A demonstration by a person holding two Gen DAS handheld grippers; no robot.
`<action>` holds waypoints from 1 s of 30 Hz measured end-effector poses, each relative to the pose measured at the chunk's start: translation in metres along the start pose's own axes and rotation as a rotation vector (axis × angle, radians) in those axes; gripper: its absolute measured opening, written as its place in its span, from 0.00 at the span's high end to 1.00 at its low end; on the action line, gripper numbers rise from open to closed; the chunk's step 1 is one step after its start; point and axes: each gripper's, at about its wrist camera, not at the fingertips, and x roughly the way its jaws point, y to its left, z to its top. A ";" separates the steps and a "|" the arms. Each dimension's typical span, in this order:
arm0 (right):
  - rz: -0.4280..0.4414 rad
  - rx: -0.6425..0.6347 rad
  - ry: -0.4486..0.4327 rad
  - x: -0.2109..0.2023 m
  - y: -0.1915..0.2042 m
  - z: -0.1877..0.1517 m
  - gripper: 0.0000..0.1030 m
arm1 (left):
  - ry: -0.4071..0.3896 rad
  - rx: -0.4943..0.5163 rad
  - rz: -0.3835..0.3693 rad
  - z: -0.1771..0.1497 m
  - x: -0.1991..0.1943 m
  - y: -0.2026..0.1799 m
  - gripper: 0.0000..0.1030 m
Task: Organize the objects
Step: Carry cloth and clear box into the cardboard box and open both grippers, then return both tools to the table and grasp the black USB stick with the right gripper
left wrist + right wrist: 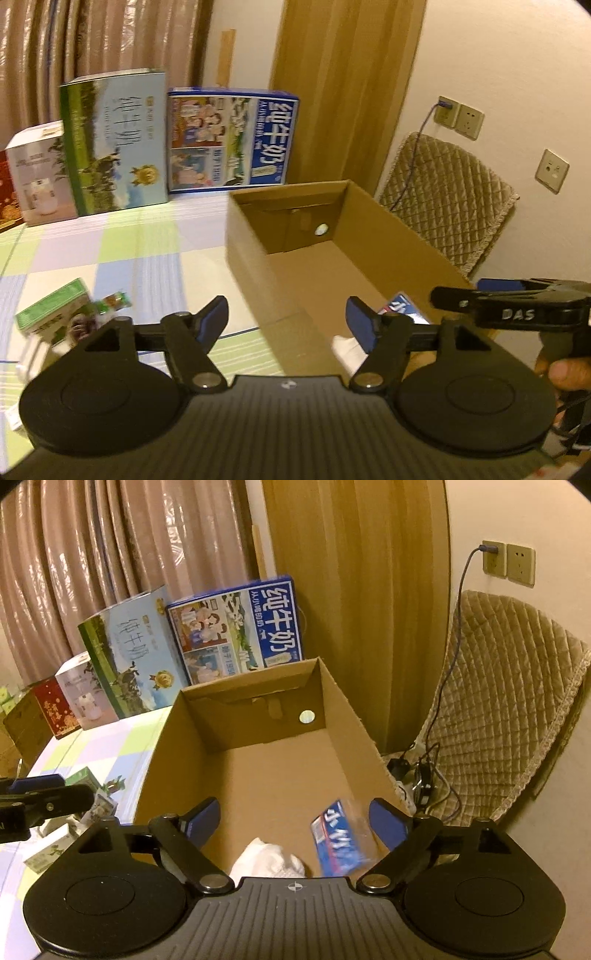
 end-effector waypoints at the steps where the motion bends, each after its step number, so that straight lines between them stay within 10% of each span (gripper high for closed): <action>1: -0.001 0.003 -0.004 -0.002 0.002 0.000 0.15 | -0.001 -0.004 0.007 0.000 -0.004 0.005 0.35; 12: 0.077 -0.017 -0.063 -0.036 0.053 0.005 0.02 | -0.045 -0.018 0.088 -0.008 -0.052 0.044 0.05; 30: 0.306 -0.103 -0.134 -0.046 0.170 0.015 0.02 | -0.029 -0.054 0.335 -0.066 -0.133 0.169 0.01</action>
